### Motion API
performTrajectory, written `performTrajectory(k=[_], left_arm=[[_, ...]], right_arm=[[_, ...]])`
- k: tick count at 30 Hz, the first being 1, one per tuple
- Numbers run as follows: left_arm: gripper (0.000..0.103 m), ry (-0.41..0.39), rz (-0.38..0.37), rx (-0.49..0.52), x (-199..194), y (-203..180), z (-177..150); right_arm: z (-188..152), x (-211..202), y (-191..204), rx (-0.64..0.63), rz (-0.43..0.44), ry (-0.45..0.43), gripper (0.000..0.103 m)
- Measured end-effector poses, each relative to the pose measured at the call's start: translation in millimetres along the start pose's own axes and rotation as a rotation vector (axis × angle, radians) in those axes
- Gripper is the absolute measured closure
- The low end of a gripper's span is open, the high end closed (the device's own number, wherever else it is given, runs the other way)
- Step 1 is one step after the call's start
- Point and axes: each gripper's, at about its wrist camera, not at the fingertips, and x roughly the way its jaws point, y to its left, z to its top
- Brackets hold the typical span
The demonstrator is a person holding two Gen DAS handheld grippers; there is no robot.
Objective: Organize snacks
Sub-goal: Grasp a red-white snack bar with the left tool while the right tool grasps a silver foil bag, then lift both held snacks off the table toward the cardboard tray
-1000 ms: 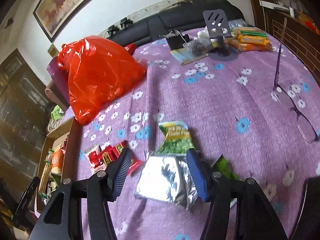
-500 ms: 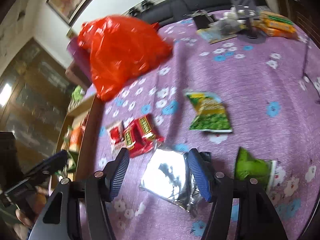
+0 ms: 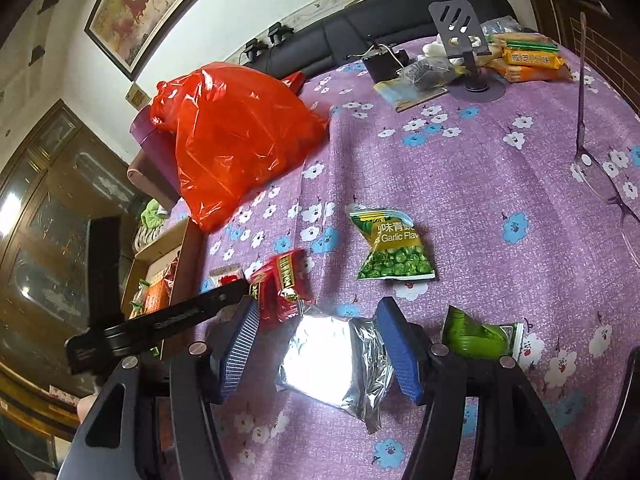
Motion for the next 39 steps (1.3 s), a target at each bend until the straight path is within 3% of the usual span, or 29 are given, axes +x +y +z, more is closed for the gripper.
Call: performTrajectory(k=[2,5,9,12,17,19,21,24,27,29,31,32,34,39], left_arm=[[0.079,-0.007,-0.017,0.031,-4,-4,-7],[0.082,-0.028,-0.034,0.054,-11,-6,-16],[0.082,-0.05,-0.105,0.052,-24,0,-23],[0.082,-0.11,-0.144,0.06,-44,8,-30],[0.082,-0.185,-0.193,0.05,-56,22,-32],[0.082,-0.199,-0.205,0.053,-54,23,-30],[0.082,-0.21,-0.208,0.06,-53,22,-27],[0.082,-0.229,-0.209,0.088,-55,18,-28],[0.082,-0.221,-0.206,0.104,-53,16,-31],[0.082,-0.212,-0.212,0.102,-53,18,-32],[0.082,-0.209,-0.22,0.095,-53,19,-32],[0.082,-0.211,-0.221,0.093,-53,20,-32],[0.082,-0.214,-0.219,0.091,-53,20,-32],[0.082,-0.216,-0.225,0.085,-53,21,-33]], right_arm=[[0,4,0,-0.007,-0.006,0.006,0.037],[-1,8,-3,-0.008,-0.026,0.011,0.037],[-1,12,-7,-0.003,-0.061,0.014,0.037],[-1,5,-5,-0.005,-0.055,-0.001,0.037],[-10,6,10,-0.027,-0.143,0.023,0.033],[-15,14,14,-0.041,-0.204,0.047,0.033],[-19,23,18,-0.062,-0.213,0.07,0.033],[-25,32,28,-0.141,-0.237,0.076,0.023],[-31,40,35,-0.193,-0.315,0.072,0.022],[-35,47,35,-0.239,-0.369,0.089,0.029],[-37,50,35,-0.276,-0.454,0.075,0.048],[-36,49,34,-0.279,-0.462,0.07,0.053],[-34,43,30,-0.252,-0.422,0.067,0.072],[-28,27,32,-0.234,-0.371,-0.002,0.079]])
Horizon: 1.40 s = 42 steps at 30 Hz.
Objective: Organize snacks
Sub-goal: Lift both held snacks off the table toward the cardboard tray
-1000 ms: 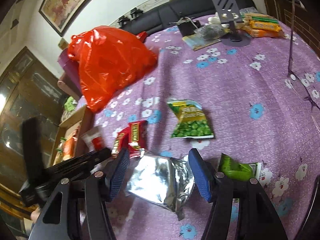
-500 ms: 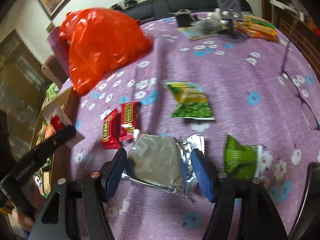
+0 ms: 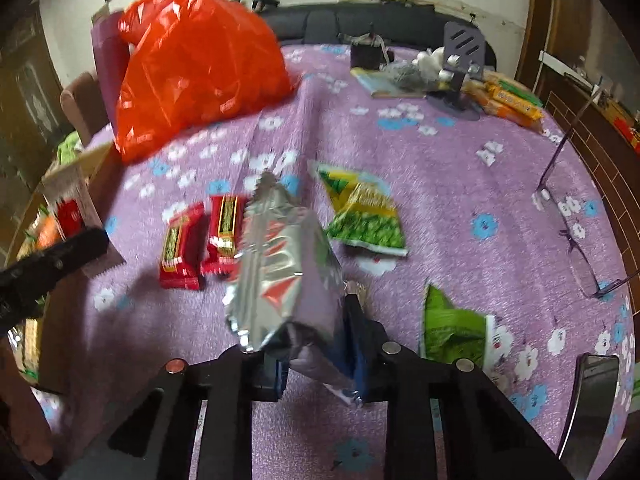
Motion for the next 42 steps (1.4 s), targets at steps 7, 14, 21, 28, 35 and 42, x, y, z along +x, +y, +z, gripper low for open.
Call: performTrajectory(k=[7,14,21,28,35,42], left_arm=[[0.081,-0.021,-0.011,0.015,-5,-4,-1],[0.081,-0.021,-0.008,0.026,-4,-7,-2],[0.081,-0.038,0.025,0.05,-5,-10,-3],[0.081,-0.086,0.1,0.124,-6,-23,-6],[0.081,-0.135,0.149,0.184,-11,-33,-10],[0.081,-0.154,0.167,0.196,-14,-35,-10]], right_arm=[[5,-26,6,0.031,0.178,-0.114,0.079],[5,-31,15,0.03,0.246,-0.138,0.079],[4,-34,17,0.021,0.272,-0.158,0.079],[5,-34,17,0.026,0.279,-0.172,0.079],[6,-33,16,0.033,0.272,-0.176,0.079],[6,-32,16,0.03,0.279,-0.175,0.079]])
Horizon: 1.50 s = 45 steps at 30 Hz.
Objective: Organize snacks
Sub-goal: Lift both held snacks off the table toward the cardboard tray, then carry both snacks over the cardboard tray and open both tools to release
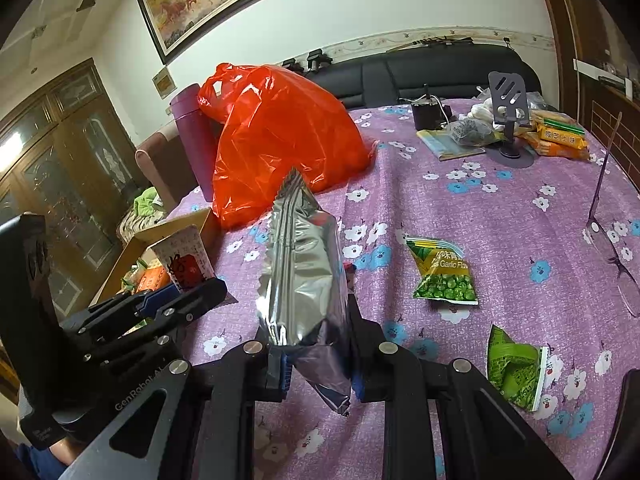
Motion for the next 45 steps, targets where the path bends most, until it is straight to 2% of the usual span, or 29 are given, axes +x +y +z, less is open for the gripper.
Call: performTrajectory(k=[23,33,45], left_arm=[[0.081,-0.041,0.08,0.028,-3,-2,-2],[0.081,-0.034,0.082,0.015,-2,1,-1],[0.081,-0.052,0.071,0.01,-9,1,0]], right_arm=[[1,3,-3,0.014,0.013,0.004,0.079],[0,11,-6,0.026,0.022,0.024,0.079],[-1,6,-2,0.012,0.018,0.005,0.079]])
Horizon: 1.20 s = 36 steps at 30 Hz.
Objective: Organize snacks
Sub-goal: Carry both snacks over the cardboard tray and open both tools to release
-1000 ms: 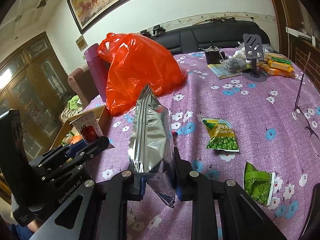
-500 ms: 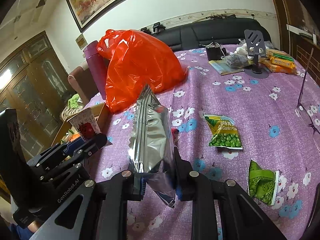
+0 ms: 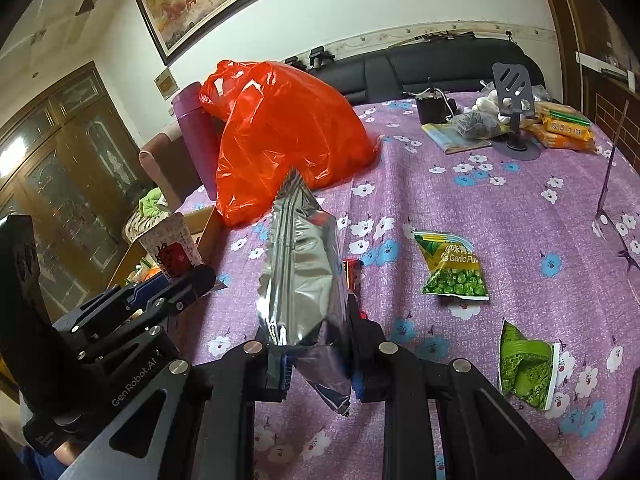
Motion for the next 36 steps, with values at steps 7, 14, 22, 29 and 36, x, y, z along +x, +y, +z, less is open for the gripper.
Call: performTrajectory(k=[7,14,22,29,36], left_arm=[[0.081,-0.025,0.004,-0.002,-9,2,1],[0.081,-0.045,-0.014,-0.07,-19,23,12],[0.08,0.003,0.047,-0.214,-27,97,31],[0.08,0.113,0.143,-0.357,-11,183,17],[0.08,0.169,0.226,-0.487,2,233,1]], right_arm=[[-2,-2,2,-0.005,-0.018,-0.015,0.079],[0,2,2,-0.002,-0.036,-0.021,0.079],[11,4,44,0.011,0.062,0.003,0.079],[22,43,123,-0.008,0.257,0.112,0.078],[21,116,173,0.066,0.37,0.258,0.078]])
